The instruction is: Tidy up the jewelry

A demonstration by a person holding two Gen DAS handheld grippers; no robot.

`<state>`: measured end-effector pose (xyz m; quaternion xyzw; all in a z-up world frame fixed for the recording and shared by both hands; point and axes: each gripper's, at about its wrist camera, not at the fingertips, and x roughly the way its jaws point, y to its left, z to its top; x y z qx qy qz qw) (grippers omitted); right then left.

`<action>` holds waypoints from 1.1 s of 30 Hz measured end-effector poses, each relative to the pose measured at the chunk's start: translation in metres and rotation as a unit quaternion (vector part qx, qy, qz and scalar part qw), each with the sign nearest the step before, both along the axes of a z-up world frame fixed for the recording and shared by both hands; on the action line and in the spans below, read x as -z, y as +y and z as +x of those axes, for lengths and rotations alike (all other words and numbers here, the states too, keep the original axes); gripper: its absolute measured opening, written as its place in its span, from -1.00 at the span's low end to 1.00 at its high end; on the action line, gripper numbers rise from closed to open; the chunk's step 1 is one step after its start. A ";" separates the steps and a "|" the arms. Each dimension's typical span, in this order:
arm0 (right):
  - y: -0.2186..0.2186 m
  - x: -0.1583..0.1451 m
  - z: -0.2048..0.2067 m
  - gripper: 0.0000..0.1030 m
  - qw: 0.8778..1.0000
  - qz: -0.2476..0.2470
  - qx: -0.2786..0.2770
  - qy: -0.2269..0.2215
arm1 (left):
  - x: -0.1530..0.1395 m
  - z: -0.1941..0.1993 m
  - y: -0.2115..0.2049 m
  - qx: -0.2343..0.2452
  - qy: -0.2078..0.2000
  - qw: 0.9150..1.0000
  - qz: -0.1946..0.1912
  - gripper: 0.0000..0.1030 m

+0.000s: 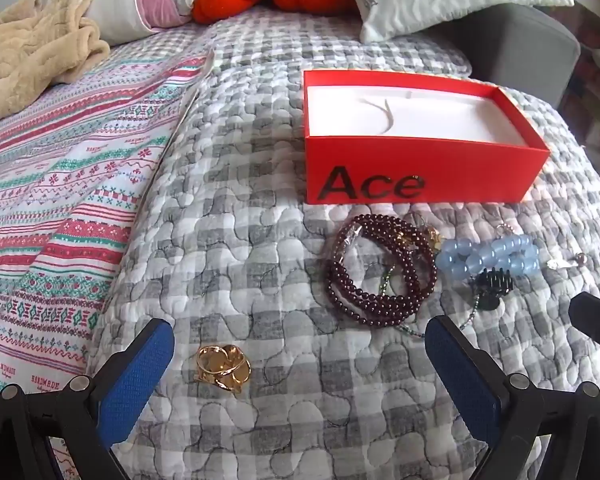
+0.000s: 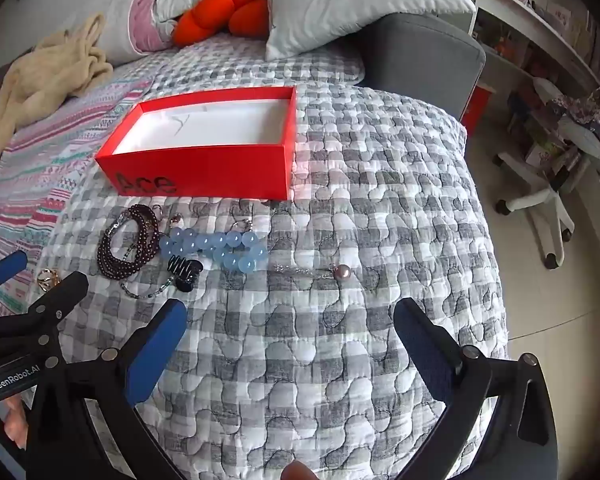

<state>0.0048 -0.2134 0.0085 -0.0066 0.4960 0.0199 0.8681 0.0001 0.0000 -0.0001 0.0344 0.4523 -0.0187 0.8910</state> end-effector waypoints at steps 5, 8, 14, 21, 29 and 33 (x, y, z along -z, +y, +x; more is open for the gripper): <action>0.000 0.000 0.001 1.00 1.000 0.000 0.003 -0.002 | 0.003 0.001 -0.002 -0.006 0.005 1.000 0.007 1.00; 0.004 0.001 -0.003 1.00 1.000 0.000 0.006 -0.003 | 0.000 0.006 -0.005 -0.007 0.004 1.000 0.006 1.00; 0.000 0.002 0.001 1.00 1.000 0.003 0.002 0.001 | 0.001 0.005 0.002 -0.006 0.002 1.000 -0.005 1.00; 0.000 0.000 0.001 1.00 1.000 0.005 0.007 0.000 | 0.005 0.005 0.004 -0.005 0.003 1.000 -0.005 1.00; -0.003 -0.002 0.000 1.00 1.000 0.008 0.012 -0.003 | 0.005 0.005 0.003 -0.006 0.003 1.000 -0.006 1.00; -0.002 -0.002 0.000 1.00 1.000 0.008 0.011 -0.003 | 0.004 0.006 0.003 -0.006 0.003 1.000 -0.006 1.00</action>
